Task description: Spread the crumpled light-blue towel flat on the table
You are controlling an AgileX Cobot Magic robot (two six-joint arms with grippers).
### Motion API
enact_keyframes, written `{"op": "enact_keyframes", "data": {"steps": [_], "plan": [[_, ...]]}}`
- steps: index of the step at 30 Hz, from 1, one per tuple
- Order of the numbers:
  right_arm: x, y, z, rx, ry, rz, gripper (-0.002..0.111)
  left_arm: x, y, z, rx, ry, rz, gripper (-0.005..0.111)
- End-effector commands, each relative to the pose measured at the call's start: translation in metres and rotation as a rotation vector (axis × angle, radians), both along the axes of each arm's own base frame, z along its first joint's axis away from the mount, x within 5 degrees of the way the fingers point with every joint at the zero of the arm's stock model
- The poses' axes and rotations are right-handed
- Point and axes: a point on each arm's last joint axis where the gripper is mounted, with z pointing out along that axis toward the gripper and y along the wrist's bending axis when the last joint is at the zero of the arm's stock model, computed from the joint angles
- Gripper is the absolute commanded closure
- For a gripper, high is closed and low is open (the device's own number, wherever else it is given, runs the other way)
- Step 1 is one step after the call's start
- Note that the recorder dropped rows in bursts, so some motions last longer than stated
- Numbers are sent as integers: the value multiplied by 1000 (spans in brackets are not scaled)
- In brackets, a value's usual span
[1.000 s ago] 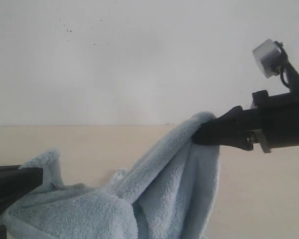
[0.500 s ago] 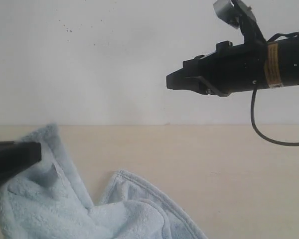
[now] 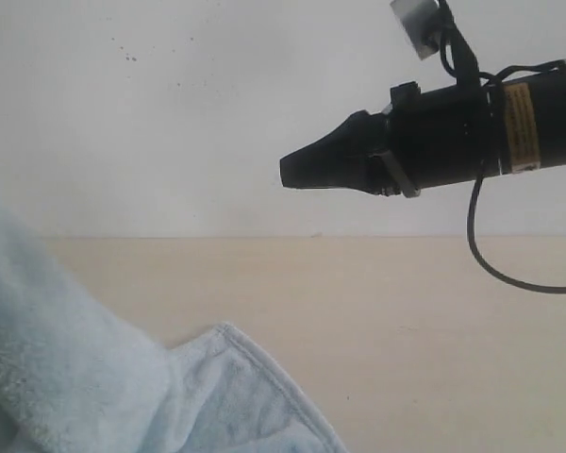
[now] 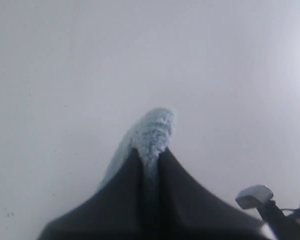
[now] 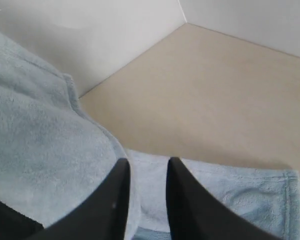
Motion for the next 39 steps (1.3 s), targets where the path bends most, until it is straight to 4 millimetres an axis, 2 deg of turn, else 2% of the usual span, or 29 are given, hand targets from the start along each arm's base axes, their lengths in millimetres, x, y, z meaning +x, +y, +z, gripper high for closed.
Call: {"op": "enact_keyframes", "data": {"steps": [1,3,7,11,17,22,25,29,33,36,39], "plan": [[-6,1,-4,10,34,42,83,2,-4,11,30,-36,-3,103],[-8,0,-16,-3,70,36,83,2,-6,12,40,-44,-16,103],[-16,-6,-56,-72,132,-14,83,1,-7,12,51,-56,-26,103],[-26,-9,-77,-106,163,-1,83,0,-12,11,53,-62,-81,103],[-37,9,-83,-143,128,43,83,8,-27,-11,73,13,-172,103],[-47,29,-85,-175,97,69,83,14,-42,-47,98,132,-282,103],[-50,32,-85,-175,92,88,83,13,-51,-77,99,239,-375,103],[-50,32,-84,-174,95,89,83,2,-62,-113,252,344,-540,103],[-50,32,-85,-176,93,85,83,-13,-65,-136,443,516,-689,103],[-50,32,-85,-176,92,86,83,-22,-64,-147,564,590,-764,103],[-50,32,-85,-175,96,86,83,-30,-62,-150,601,609,-828,103]]}}
